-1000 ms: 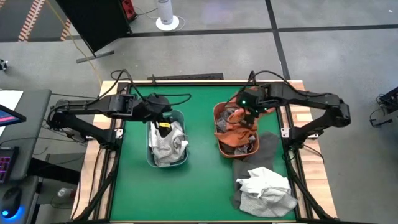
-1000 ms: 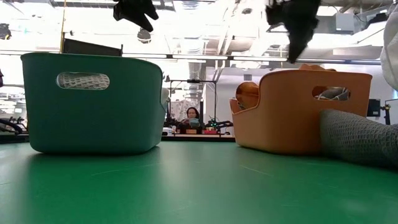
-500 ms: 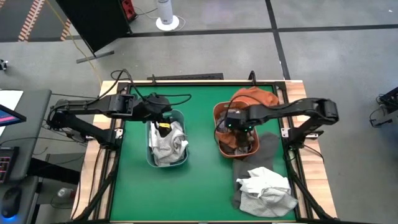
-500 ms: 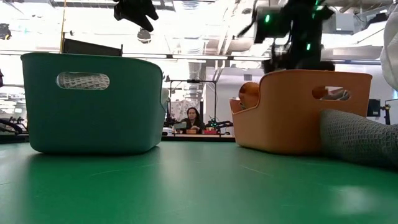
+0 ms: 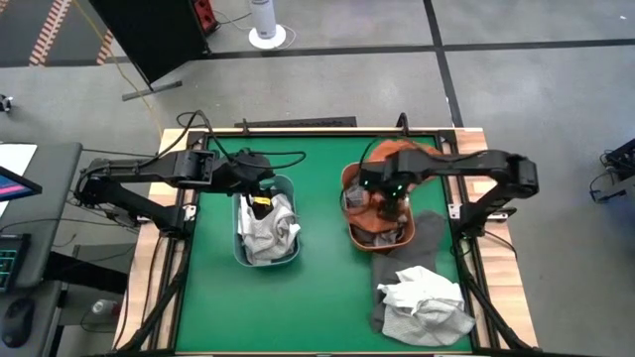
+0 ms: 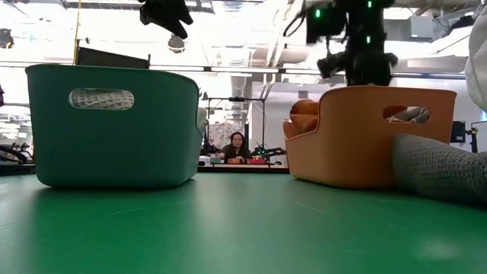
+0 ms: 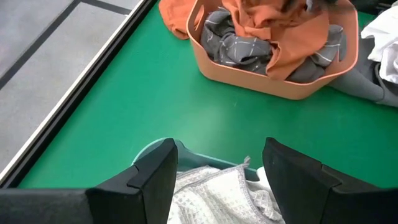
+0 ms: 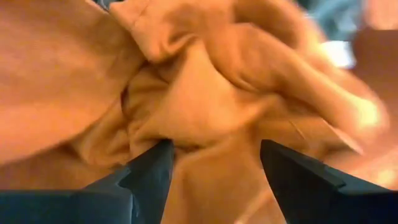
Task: Sort towels by color in basket
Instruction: Put the orange towel into the orange bin, then put the white towel into the green bin
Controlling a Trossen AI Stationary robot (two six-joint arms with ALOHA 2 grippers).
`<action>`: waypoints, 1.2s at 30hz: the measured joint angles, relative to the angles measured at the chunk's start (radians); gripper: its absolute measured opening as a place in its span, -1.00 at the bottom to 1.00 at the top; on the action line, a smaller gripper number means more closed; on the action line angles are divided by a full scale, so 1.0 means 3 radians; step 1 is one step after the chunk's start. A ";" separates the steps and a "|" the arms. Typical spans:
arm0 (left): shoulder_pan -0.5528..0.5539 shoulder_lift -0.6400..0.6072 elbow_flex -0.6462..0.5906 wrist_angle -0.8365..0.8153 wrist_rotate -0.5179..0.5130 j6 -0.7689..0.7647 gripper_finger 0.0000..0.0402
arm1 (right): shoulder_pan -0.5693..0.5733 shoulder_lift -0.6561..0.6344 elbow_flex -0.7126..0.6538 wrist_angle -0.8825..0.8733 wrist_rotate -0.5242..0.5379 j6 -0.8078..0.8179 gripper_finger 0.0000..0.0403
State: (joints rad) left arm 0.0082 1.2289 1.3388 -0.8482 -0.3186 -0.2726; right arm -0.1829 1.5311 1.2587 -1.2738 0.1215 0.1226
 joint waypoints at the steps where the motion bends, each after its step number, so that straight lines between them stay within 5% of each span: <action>1: 0.0000 -0.0001 0.0000 0.0000 0.0000 0.0000 0.12 | -0.0024 -0.0042 0.0098 -0.0088 0.0015 0.0000 0.40; 14: -0.0003 0.0000 -0.0028 -0.0446 0.0088 -0.0067 0.12 | -0.0735 -0.0558 0.0390 -0.0228 0.0142 -0.0062 0.40; 24: -0.0115 0.0001 -0.0723 -0.0182 0.0524 -0.0435 0.12 | -0.1079 -0.0929 0.0277 -0.0064 0.0452 -0.0217 0.40; 27: -0.0174 0.0001 -0.0760 -0.0025 0.0532 -0.0510 0.12 | -0.1288 -0.1084 0.0110 -0.0097 0.0131 -0.0280 0.40; 30: -0.0204 0.0000 -0.0744 -0.0011 0.0526 -0.0552 0.12 | -0.1275 -0.1326 -0.0089 -0.0078 -0.0652 -0.0389 0.40; 33: -0.0218 -0.0009 -0.0744 -0.0034 0.0514 -0.0596 0.12 | -0.0993 -0.1603 -0.0253 0.0142 -0.1346 -0.0275 0.40; 36: -0.0216 -0.0018 -0.0741 -0.0022 0.0500 -0.0568 0.12 | -0.0483 -0.1840 -0.0353 0.0553 -0.1622 0.0095 0.40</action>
State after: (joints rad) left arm -0.0567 1.2236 1.1164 -0.8547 -0.1687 -0.4428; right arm -0.3279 0.9792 1.1528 -1.1078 -0.3650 0.1512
